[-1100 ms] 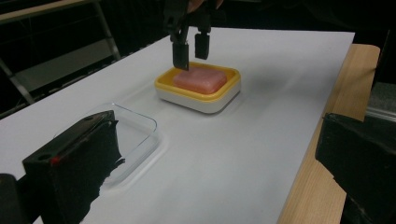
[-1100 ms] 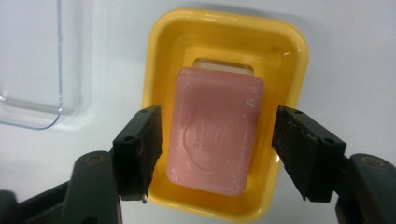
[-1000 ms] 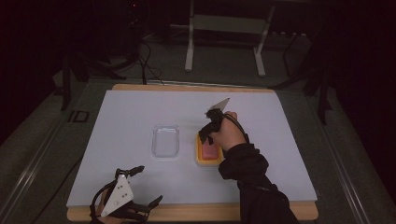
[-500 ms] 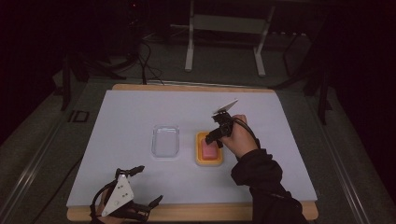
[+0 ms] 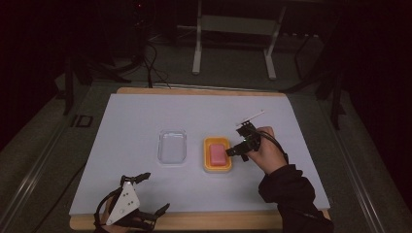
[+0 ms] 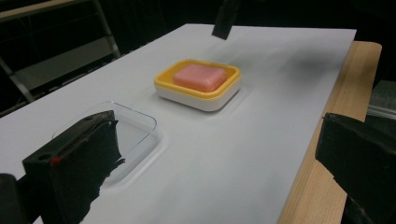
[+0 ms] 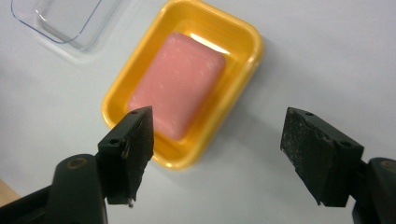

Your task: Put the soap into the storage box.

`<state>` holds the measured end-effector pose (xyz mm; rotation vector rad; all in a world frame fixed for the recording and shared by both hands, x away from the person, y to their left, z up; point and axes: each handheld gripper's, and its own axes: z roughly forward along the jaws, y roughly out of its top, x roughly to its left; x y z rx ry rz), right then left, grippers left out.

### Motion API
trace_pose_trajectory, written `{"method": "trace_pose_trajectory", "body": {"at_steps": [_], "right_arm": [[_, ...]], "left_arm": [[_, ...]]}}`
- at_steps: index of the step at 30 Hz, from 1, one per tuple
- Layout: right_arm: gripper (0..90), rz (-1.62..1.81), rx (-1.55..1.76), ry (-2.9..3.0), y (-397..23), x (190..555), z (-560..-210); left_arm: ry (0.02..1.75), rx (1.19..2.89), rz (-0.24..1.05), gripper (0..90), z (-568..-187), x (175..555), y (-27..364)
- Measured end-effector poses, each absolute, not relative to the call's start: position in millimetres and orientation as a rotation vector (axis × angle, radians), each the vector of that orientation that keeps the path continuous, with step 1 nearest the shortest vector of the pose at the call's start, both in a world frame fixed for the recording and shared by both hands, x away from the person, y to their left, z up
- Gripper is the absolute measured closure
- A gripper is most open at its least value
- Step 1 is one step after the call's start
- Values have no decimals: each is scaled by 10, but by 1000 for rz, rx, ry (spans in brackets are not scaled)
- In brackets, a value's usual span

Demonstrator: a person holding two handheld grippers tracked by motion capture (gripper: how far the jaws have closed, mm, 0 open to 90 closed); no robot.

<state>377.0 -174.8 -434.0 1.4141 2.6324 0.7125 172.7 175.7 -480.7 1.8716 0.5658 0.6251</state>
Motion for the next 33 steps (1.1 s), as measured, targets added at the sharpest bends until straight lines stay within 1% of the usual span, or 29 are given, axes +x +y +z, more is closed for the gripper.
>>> {"method": "trace_pose_trajectory", "body": {"at_steps": [9,23,33], "right_arm": [[248,729,1430,2605,-2082,3609,-4362],[225,735,1454,2596,-2484,3347,-4578],[210,741,1485,2559,-2663,3197,-4748]], "left_arm": [[567,1874,627,4,-4810,1728,1751],[569,1874,631,4,-4811,1727,1750],[571,1874,634,4,-4810,1725,1751]]}}
